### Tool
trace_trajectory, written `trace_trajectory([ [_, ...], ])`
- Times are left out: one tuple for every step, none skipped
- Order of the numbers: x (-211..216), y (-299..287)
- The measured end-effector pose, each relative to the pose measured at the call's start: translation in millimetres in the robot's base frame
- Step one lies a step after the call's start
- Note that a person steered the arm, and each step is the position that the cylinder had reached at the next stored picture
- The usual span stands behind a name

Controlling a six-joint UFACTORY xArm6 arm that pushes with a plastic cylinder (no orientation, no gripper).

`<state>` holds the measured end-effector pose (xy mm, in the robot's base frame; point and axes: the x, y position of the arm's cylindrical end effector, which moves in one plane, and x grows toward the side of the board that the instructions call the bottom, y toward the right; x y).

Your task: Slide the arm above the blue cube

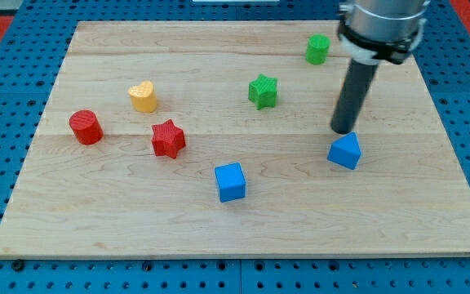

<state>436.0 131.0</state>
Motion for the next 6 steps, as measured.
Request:
trace_trajectory([
  [0.0, -34.3],
  [0.0, -36.9],
  [0.0, -36.9],
  [0.3, -48.4],
  [2.2, -135.3],
  [2.2, -140.8],
])
